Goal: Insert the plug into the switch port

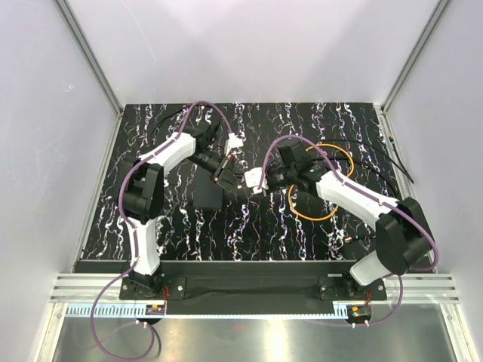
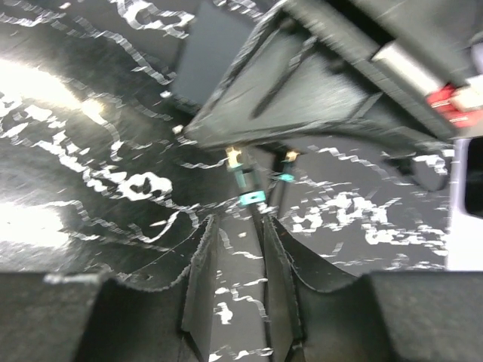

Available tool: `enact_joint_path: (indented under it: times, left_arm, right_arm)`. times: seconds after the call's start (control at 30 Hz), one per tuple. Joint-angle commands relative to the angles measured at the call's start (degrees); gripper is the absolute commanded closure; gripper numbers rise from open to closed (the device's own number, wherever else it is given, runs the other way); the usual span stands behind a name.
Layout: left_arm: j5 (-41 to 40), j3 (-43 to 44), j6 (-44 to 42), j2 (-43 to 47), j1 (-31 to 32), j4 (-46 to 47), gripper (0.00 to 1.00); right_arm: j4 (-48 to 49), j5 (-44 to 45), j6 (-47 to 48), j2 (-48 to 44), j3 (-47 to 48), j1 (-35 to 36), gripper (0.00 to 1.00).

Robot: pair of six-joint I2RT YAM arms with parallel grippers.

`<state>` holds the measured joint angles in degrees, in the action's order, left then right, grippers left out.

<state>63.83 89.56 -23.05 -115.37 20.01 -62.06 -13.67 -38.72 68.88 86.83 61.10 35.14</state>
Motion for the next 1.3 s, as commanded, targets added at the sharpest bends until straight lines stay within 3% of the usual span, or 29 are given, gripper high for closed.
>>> enact_joint_path:
  times: [0.0,0.53,0.73,1.27]
  left_arm:
    - [0.8,2.1,-3.1,1.4,0.1,-1.4,1.0]
    - [-0.1,3.4,-5.7,0.4,1.2,-3.9,1.0]
    - [-1.3,3.5,-5.5,0.2,1.3,-3.4,1.0]
    - [-2.8,3.8,-5.0,-0.6,1.5,-3.1,1.0]
  right_arm:
    - [-5.1,-1.9,2.5,1.0,2.2,0.4,0.63]
    - [-4.5,-0.5,3.1,5.1,5.0,0.4,0.62]
    - [-6.3,-0.7,3.4,6.0,6.3,0.5,0.73]
    - [-8.6,0.7,4.0,7.1,8.1,1.1,0.64]
